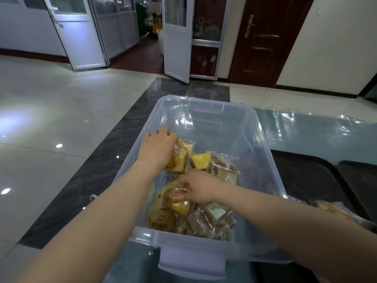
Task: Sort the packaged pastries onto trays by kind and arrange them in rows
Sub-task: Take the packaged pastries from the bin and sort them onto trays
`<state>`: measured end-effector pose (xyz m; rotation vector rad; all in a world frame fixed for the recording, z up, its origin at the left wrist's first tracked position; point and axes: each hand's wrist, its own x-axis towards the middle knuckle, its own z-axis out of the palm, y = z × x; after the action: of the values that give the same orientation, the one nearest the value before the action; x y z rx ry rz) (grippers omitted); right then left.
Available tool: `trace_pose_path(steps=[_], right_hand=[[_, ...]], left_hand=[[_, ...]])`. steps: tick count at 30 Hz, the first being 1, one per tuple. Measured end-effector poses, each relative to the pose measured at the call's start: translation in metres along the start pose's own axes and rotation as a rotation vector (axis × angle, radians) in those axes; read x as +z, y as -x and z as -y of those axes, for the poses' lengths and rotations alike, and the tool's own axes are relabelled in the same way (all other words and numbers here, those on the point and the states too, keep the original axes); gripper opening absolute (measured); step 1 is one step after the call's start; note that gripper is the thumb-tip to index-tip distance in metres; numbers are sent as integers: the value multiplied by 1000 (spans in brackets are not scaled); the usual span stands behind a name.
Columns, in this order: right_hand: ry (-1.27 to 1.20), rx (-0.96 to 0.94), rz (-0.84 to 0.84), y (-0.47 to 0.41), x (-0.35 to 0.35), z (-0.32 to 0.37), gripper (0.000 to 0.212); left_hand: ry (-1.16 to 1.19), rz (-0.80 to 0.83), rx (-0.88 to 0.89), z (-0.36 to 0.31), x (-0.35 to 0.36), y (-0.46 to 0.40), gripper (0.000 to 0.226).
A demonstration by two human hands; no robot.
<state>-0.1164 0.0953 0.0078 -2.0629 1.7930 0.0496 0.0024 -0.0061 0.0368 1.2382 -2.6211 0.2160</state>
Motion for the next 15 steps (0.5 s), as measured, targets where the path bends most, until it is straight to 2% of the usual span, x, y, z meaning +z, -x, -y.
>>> trace_pose_path(steps=[5, 9, 15], right_hand=[[-160, 67, -154, 16, -32, -20, 17], [-343, 95, -354, 39, -49, -32, 20], [-733, 42, -724, 82, -63, -47, 27]], left_hand=[[92, -79, -56, 3, -11, 0, 18], [229, -257, -74, -4, -28, 3, 9], [471, -384, -173, -38, -58, 10, 18]])
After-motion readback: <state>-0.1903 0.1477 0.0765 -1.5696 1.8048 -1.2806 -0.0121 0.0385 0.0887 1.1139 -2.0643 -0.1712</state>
